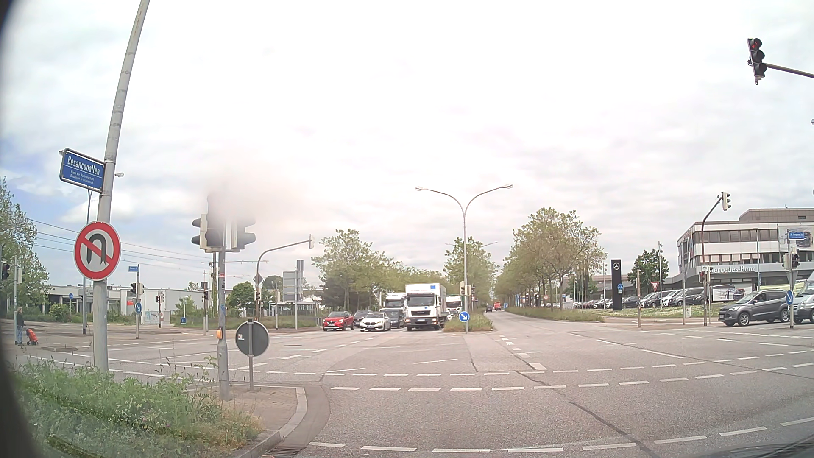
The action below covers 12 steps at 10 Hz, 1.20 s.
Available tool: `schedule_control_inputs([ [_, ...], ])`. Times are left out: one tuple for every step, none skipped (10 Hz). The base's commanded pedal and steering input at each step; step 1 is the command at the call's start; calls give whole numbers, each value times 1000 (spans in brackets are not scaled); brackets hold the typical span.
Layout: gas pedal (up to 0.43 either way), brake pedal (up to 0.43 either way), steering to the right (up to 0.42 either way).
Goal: Follow the waypoints while adhering to traffic rules and regulations
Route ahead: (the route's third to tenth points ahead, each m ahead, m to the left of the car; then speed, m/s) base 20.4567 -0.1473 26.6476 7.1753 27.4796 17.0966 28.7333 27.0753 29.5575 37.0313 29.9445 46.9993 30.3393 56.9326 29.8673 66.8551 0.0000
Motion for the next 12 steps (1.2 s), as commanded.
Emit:
schedule_control_inputs([
  [0, 280, -6],
  [0, 280, -6],
  [0, 280, -6],
  [0, 280, -6],
  [0, 280, -6],
  [0, 280, -6],
  [0, 280, -6],
  [0, 280, -6],
  [0, 280, -6],
  [0, 280, -6],
  [0, 280, -6],
  [0, 280, -5],
])
